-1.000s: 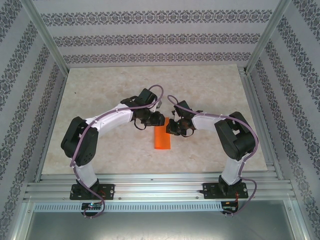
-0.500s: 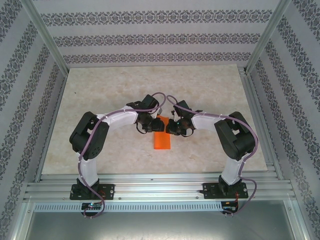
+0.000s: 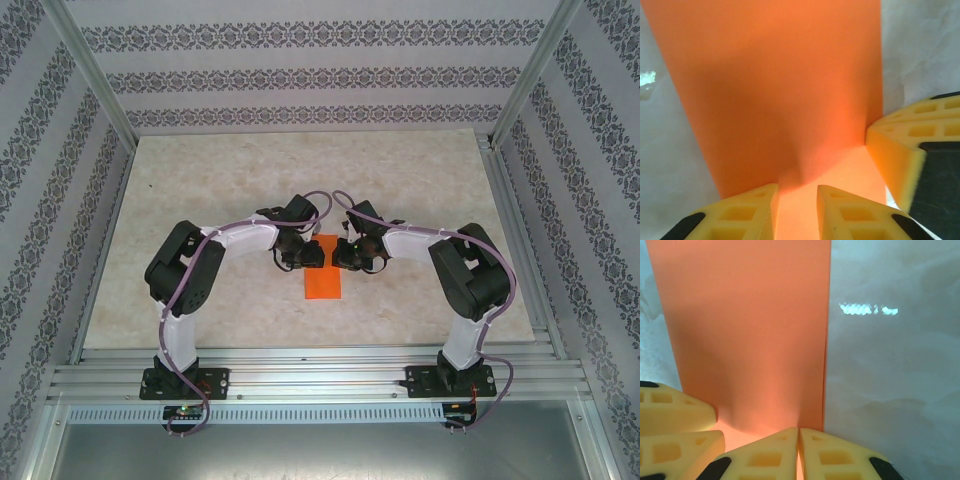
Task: Fold a paper plane with a square sheet of paper (fold left side to right side)
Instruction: Hold the square sheet of paper at the center of the table.
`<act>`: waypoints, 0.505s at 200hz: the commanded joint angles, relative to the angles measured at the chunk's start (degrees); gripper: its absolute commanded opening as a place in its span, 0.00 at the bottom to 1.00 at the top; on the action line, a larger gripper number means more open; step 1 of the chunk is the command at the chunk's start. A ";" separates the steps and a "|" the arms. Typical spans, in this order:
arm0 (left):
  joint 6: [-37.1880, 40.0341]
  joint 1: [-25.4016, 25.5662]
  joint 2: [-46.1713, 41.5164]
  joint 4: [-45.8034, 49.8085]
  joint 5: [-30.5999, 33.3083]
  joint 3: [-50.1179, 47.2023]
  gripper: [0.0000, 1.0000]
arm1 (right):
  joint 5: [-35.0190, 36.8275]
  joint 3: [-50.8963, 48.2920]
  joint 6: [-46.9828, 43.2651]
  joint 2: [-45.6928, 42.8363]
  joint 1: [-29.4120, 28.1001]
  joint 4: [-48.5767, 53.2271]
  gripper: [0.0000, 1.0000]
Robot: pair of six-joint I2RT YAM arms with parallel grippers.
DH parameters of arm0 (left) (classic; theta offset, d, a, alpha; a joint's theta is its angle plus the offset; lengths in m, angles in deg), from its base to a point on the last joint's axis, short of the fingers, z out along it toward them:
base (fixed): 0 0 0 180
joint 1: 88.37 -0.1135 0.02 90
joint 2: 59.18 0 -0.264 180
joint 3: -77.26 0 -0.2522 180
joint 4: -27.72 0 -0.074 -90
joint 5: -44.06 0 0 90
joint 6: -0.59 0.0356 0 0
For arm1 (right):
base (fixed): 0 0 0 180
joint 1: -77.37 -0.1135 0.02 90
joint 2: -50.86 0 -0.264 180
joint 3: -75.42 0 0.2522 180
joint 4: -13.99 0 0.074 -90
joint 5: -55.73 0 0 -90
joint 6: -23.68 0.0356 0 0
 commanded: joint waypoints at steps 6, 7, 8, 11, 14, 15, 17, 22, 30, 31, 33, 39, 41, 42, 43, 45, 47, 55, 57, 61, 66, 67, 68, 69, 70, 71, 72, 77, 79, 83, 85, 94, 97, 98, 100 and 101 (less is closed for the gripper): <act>1.85 -0.42 1.20 0.74 1.73 -1.21 0.27 | 4.69 -0.47 -1.59 2.72 -0.42 4.83 0.11; 1.87 -0.44 1.20 0.74 1.79 -1.23 0.27 | 4.69 -0.48 -1.65 2.72 -0.45 4.89 0.11; 1.88 -0.45 1.20 0.79 1.83 -1.24 0.27 | 4.69 -0.43 -1.64 2.72 -0.42 4.93 0.11; 1.95 -0.45 1.20 0.83 1.82 -1.33 0.27 | 4.73 -0.40 -1.68 2.72 -0.39 4.96 0.11; 1.97 -0.46 1.20 0.88 1.99 -1.40 0.27 | 4.76 -0.40 -1.78 2.68 -0.39 4.97 0.11; 1.93 -0.46 1.20 0.86 2.01 -1.46 0.27 | 4.72 -0.44 -1.75 2.65 -0.39 4.97 0.11; 1.94 -0.46 1.27 0.88 2.03 -1.55 0.27 | 4.70 -0.40 -1.77 2.64 -0.39 4.96 0.11; 2.05 -0.42 1.31 0.91 2.19 -1.72 0.27 | 4.69 -0.45 -1.80 2.48 -0.39 4.91 0.11; 2.22 -0.46 1.36 0.86 2.28 -1.90 0.27 | 4.45 -0.45 -1.94 2.20 -0.39 4.58 0.11; 2.23 -0.41 1.37 0.85 2.25 -1.97 0.27 | 4.40 -0.42 -1.96 2.15 -0.39 4.50 0.11; 2.24 -0.44 1.42 0.82 2.26 -2.03 0.27 | 4.24 -0.42 -2.04 2.01 -0.39 4.41 0.11; 2.24 -0.43 1.47 0.73 2.16 -2.28 0.27 | 3.62 -0.57 -2.13 1.62 -0.39 3.63 0.11; 2.24 -0.41 1.51 0.74 2.20 -2.28 0.27 | 3.43 -0.61 -2.08 1.37 -0.35 3.33 0.11; 2.24 -0.43 1.49 0.75 2.20 -2.34 0.27 | 3.27 -0.63 -2.03 1.30 -0.33 3.18 0.12; 2.24 -0.44 1.47 0.70 2.21 -2.37 0.27 | 3.14 -0.64 -1.96 1.22 -0.31 3.02 0.12; 2.24 -0.45 1.47 0.74 2.17 -2.43 0.27 | 2.94 -0.70 -1.91 0.98 -0.26 2.72 0.12; 2.24 -0.45 1.53 0.70 2.13 -2.47 0.27 | 2.69 -0.82 -1.83 0.75 -0.20 2.36 0.12; 2.37 -0.46 1.55 0.73 2.21 -2.68 0.27 | 1.46 -1.09 -1.42 -0.28 -0.06 0.79 0.12; 2.40 -0.46 1.55 0.74 2.21 -2.73 0.27 | 1.13 -1.09 -1.29 -0.62 0.00 0.47 0.12; 2.41 -0.42 1.47 0.70 2.15 -2.83 0.27 | 0.59 -1.22 -1.09 -1.24 0.12 -0.18 0.12; 2.48 -0.45 1.46 0.82 2.13 -2.91 0.27 | 0.12 -1.19 -0.82 -1.98 0.28 -0.69 0.12; 2.49 -0.45 1.46 0.83 2.17 -2.92 0.27 | 0.03 -1.19 -0.79 -2.14 0.30 -0.81 0.12; 2.50 -0.46 1.46 0.83 2.23 -2.92 0.27 | -0.06 -1.18 -0.73 -2.30 0.35 -0.87 0.13; 2.54 -0.46 1.46 0.83 2.27 -2.92 0.27 | -0.14 -1.14 -0.74 -2.38 0.37 -0.94 0.13; 2.57 -0.46 1.46 0.88 2.28 -2.92 0.27 | -0.23 -1.12 -0.70 -2.56 0.43 -1.07 0.13; 2.58 -0.46 1.46 0.90 2.29 -2.92 0.27 | -0.28 -1.15 -0.68 -2.73 0.46 -1.13 0.13; 2.58 -0.46 1.51 0.96 2.25 -2.97 0.27 | -0.43 -1.12 -0.63 -2.82 0.56 -1.20 0.13; 2.57 -0.45 1.47 1.05 2.37 -3.01 0.27 | -0.92 -1.05 -0.51 -3.63 0.74 -1.55 0.13; 2.56 -0.41 1.42 1.09 2.38 -3.01 0.27 | -1.17 -0.91 -0.49 -3.99 0.86 -1.61 0.14; 2.65 -0.39 1.38 1.14 2.41 -2.99 0.27 | -1.42 -0.74 -0.49 -4.52 1.04 -1.63 0.14; 2.67 -0.37 1.33 1.17 2.39 -3.07 0.27 | -1.52 -0.68 -0.49 -4.78 1.20 -1.68 0.14; 2.72 -0.36 1.21 1.05 2.40 -3.26 0.27 | -1.72 -0.41 -0.43 -5.76 1.64 -1.63 0.15; 2.73 -0.38 1.31 1.02 2.43 -3.34 0.27 | -1.88 -0.26 -0.45 -6.05 1.82 -1.65 0.15; 2.70 -0.37 1.30 0.97 2.41 -3.35 0.27 | -1.94 -0.20 -0.47 -6.15 1.86 -1.73 0.15; 2.68 -0.30 1.33 1.00 2.33 -3.36 0.27 | -1.98 -0.17 -0.48 -6.33 1.95 -1.83 0.15; 2.68 -0.34 1.31 1.01 2.36 -3.36 0.27 | -2.03 -0.10 -0.44 -6.42 2.01 -1.82 0.15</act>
